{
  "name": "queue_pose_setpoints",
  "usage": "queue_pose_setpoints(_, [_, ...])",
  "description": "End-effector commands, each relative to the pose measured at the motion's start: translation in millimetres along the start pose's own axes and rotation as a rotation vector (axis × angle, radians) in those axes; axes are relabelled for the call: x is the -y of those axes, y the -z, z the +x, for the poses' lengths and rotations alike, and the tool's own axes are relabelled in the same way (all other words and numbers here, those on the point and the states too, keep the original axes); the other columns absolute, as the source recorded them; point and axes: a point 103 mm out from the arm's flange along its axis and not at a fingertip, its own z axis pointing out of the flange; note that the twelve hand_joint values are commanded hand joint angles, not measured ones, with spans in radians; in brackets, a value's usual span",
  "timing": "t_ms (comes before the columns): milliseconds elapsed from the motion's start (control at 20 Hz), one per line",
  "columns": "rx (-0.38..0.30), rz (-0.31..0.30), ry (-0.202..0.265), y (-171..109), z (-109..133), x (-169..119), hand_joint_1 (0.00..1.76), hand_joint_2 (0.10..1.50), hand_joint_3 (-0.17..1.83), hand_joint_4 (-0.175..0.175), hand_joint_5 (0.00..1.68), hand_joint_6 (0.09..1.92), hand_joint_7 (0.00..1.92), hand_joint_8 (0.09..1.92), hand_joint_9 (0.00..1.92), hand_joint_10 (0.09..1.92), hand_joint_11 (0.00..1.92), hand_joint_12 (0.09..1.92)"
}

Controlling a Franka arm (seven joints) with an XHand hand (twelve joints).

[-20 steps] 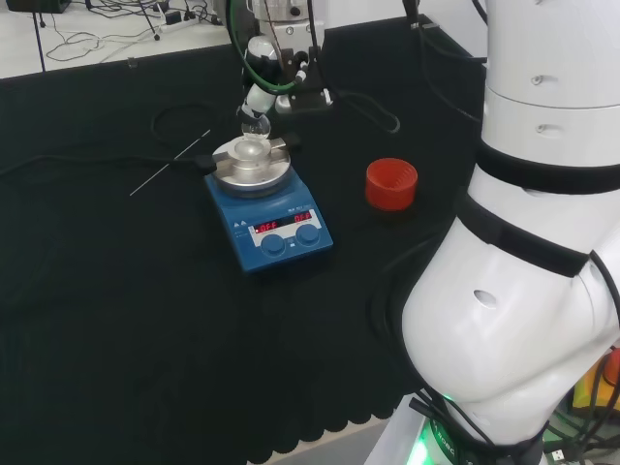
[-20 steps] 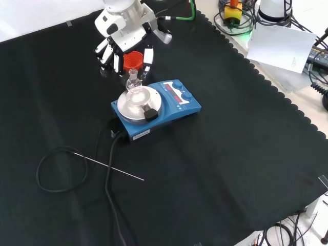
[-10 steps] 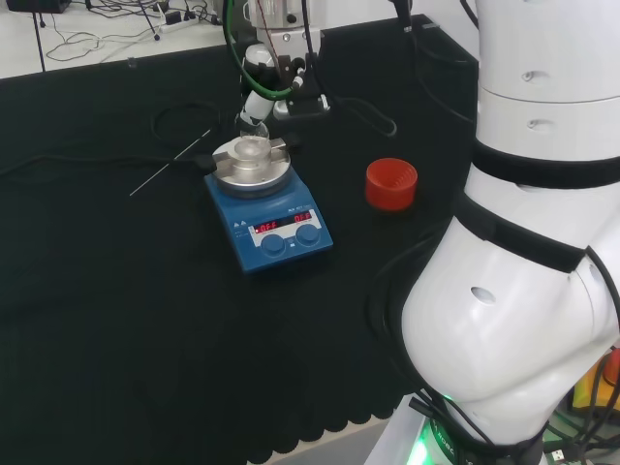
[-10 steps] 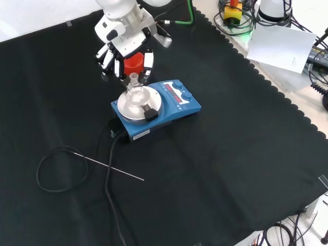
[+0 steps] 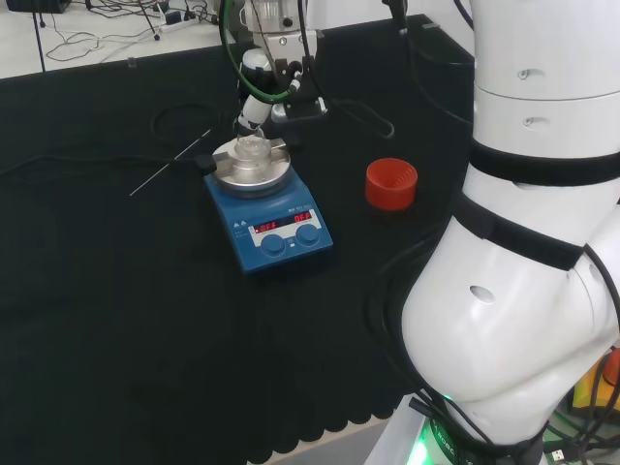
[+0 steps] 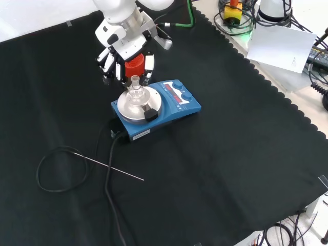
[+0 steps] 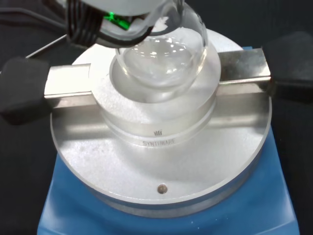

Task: Place the round-bottom flask on the heater.

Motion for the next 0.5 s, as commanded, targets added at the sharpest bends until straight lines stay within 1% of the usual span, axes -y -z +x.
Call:
queue_pose_setpoints(50, [0.007, 0.005, 0.000, -1.4, 3.5, -0.8, 1.09, 0.72, 0.61, 0.175, 1.18, 0.82, 0.38, 0.70, 0.59, 0.61, 0.15, 1.38])
queue_pose_setpoints(200, [-0.021, 0.022, 0.006, -2.6, 1.9, -2.1, 1.09, 0.74, 0.58, 0.175, 1.17, 0.83, 0.37, 0.70, 0.58, 0.62, 0.15, 1.39])
queue_pose_setpoints(350, [-0.047, 0.035, 0.019, -5.1, -0.6, -3.3, 1.07, 0.84, 0.41, 0.175, 1.13, 0.83, 0.33, 0.71, 0.54, 0.64, 0.12, 1.40])
queue_pose_setpoints(400, [-0.050, 0.039, 0.020, -5.2, -0.9, -3.0, 1.01, 0.82, 0.38, 0.126, 1.08, 0.81, 0.31, 0.72, 0.52, 0.65, 0.10, 1.41])
queue_pose_setpoints(450, [-0.057, 0.044, 0.024, -4.9, -1.6, -2.8, 0.96, 0.78, 0.41, 0.079, 1.04, 0.80, 0.30, 0.72, 0.51, 0.66, 0.09, 1.41])
queue_pose_setpoints(500, [-0.057, 0.045, 0.024, -4.2, -1.8, -2.1, 0.93, 0.74, 0.45, 0.046, 1.00, 0.80, 0.29, 0.72, 0.50, 0.66, 0.08, 1.42])
